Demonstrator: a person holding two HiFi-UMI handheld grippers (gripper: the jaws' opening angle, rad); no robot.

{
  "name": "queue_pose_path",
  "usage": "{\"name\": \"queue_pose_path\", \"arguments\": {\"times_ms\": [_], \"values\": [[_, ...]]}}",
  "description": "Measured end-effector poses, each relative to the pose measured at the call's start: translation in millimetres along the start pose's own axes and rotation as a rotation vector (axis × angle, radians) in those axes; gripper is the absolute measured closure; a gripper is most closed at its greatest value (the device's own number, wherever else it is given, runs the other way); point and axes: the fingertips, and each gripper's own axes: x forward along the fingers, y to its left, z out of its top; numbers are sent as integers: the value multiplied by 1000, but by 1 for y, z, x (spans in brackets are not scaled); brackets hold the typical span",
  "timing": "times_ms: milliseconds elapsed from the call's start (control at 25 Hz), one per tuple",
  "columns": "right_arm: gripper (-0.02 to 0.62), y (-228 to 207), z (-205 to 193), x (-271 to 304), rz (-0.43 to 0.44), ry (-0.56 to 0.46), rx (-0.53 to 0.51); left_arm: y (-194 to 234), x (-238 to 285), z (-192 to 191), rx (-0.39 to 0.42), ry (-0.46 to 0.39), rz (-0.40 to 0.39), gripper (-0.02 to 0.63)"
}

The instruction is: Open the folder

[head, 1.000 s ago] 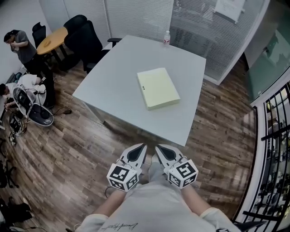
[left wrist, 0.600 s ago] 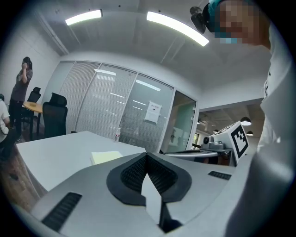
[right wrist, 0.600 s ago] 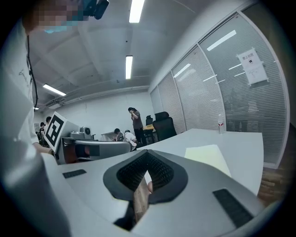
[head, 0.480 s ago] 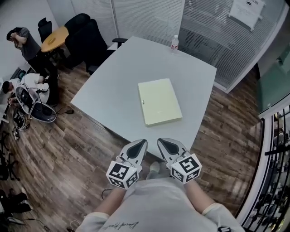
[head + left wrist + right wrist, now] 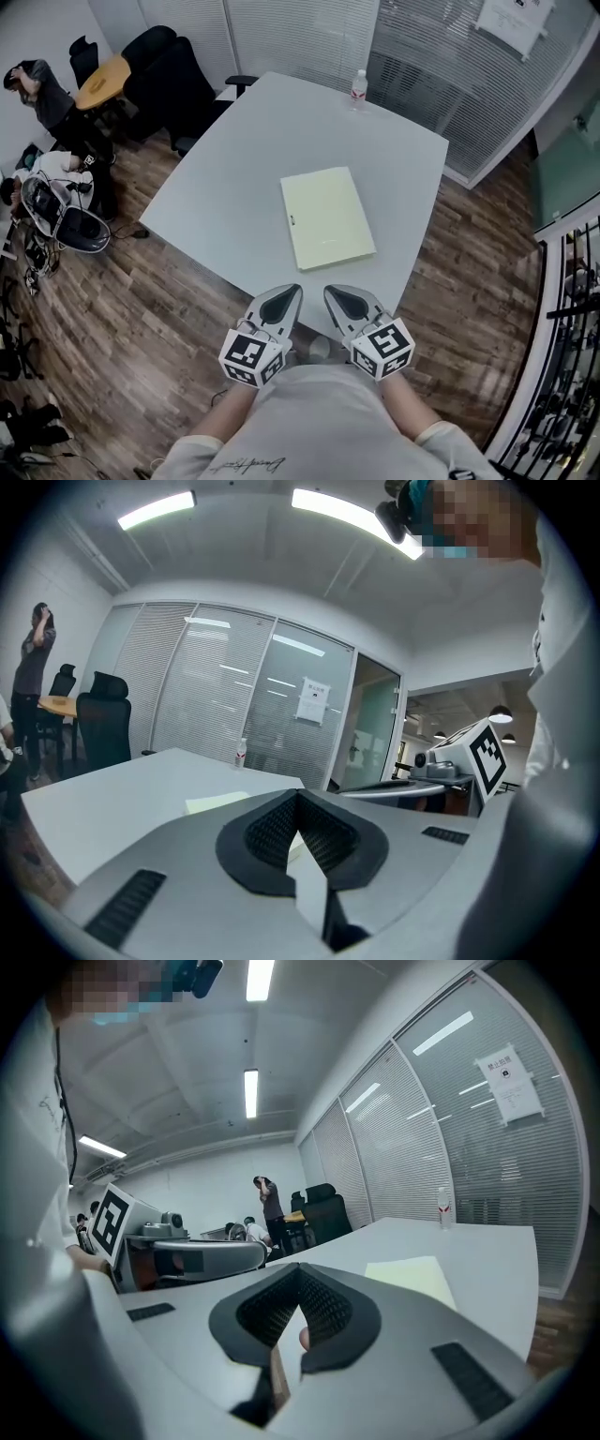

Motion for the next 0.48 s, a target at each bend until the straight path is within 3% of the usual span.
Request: {"name": "queue_pose_path", "arguments": {"times_ms": [240, 480], "values": [[575, -10, 5, 10, -44, -18, 28, 11, 5, 4, 20, 16, -30, 597], [575, -15, -6, 14, -55, 26, 6, 17, 9, -4, 16, 43, -46, 597]]}}
